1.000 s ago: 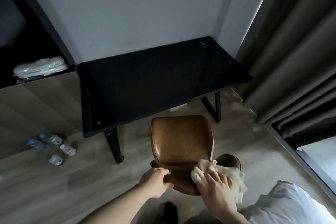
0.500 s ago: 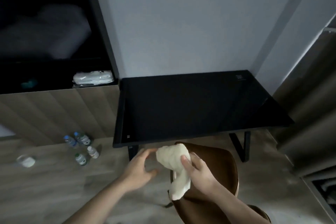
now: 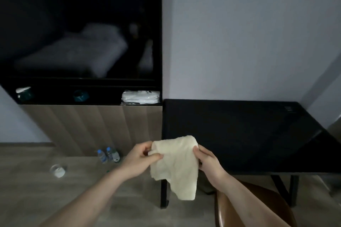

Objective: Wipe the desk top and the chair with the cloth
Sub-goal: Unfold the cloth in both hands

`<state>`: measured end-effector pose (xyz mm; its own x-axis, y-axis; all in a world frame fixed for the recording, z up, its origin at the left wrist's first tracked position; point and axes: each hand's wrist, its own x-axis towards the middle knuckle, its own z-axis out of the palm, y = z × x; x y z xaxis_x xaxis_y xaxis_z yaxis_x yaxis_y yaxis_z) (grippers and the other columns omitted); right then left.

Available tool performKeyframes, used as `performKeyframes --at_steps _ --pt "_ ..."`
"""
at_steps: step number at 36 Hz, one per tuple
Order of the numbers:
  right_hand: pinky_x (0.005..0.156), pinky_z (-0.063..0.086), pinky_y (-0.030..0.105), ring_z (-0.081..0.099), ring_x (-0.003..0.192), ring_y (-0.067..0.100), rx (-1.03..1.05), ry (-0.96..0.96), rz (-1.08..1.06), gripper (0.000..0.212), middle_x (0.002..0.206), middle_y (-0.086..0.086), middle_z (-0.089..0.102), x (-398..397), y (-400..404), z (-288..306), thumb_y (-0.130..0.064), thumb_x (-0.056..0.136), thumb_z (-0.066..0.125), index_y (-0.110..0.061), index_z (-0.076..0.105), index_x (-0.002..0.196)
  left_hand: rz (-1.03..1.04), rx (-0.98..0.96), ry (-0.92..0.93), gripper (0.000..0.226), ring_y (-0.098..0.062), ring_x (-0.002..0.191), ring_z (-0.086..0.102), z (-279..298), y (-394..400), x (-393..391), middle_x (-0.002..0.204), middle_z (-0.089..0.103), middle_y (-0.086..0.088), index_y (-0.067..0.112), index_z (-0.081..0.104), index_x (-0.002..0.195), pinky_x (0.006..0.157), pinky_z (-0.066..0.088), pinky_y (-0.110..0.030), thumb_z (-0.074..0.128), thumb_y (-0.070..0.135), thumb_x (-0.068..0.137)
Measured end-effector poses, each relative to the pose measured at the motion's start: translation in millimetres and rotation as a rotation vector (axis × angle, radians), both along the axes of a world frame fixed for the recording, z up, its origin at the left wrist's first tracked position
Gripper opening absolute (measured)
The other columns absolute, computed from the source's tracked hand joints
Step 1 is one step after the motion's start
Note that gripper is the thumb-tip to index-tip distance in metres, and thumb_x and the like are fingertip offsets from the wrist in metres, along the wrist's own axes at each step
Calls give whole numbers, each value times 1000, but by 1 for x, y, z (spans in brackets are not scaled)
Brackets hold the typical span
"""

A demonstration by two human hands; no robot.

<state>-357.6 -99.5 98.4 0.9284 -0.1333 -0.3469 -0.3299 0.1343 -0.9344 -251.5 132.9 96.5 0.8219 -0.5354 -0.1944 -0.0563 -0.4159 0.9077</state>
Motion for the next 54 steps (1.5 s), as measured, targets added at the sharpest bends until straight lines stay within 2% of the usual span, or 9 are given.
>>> performKeyframes --at_steps 6,13,20,26,31,34,43,50,54 --pt "102 52 45 68 113 15 127 75 -31 37 120 -2 73 64 37 -3 -44 107 43 -24 65 128 171 -61 54 4 -13 85 73 4 24 56 89 76 2 22 73 91 76 55 -31 74 26 90" --pt "91 60 44 72 105 16 10 82 1 28 114 0 75 160 55 -20 -26 97 68 -17 67 123 443 -106 218 4 -15 75 70 -18 48 143 82 76 4 26 75 92 55 48 -24 73 28 90" --pt "91 58 53 74 99 23 17 179 -65 26 107 4 76 279 89 -50 -27 92 74 -17 70 115 576 4 397 68 -32 83 74 -58 86 237 91 78 -12 12 77 97 71 56 -40 76 71 62" --pt "89 56 54 72 87 25 58 248 -85 6 100 12 76 370 129 -66 -18 92 72 -18 69 98 507 -12 480 25 -17 95 68 -49 97 286 106 72 3 24 62 109 77 55 -36 75 33 90" --pt "85 61 48 72 90 26 84 345 -141 6 99 10 74 435 156 -82 -22 94 71 -18 66 96 534 19 378 66 -25 90 73 -87 134 348 98 77 -5 16 67 112 78 61 -46 89 25 50" --pt "63 60 37 70 75 22 128 382 -184 19 88 10 73 474 171 -93 -23 96 69 -5 68 103 561 16 348 81 -19 78 72 -125 157 400 94 78 -4 9 70 117 67 54 -33 81 34 41" --pt "48 51 25 60 63 17 190 389 -248 24 81 9 66 582 224 -119 10 90 57 -7 67 103 664 54 264 33 -20 89 66 -138 178 522 94 71 -4 5 68 111 65 47 -13 77 -6 81" --pt "87 57 43 71 90 27 166 348 -374 49 99 10 75 647 243 -166 9 77 69 -17 64 118 670 41 215 22 -20 90 68 -165 185 596 95 73 -6 11 70 106 84 54 -30 76 3 86" --pt "93 54 41 67 101 29 82 258 -403 49 109 14 68 679 251 -178 20 76 63 -9 55 115 724 97 135 20 -14 66 57 -173 184 624 64 60 6 16 66 71 71 46 -26 76 10 88"
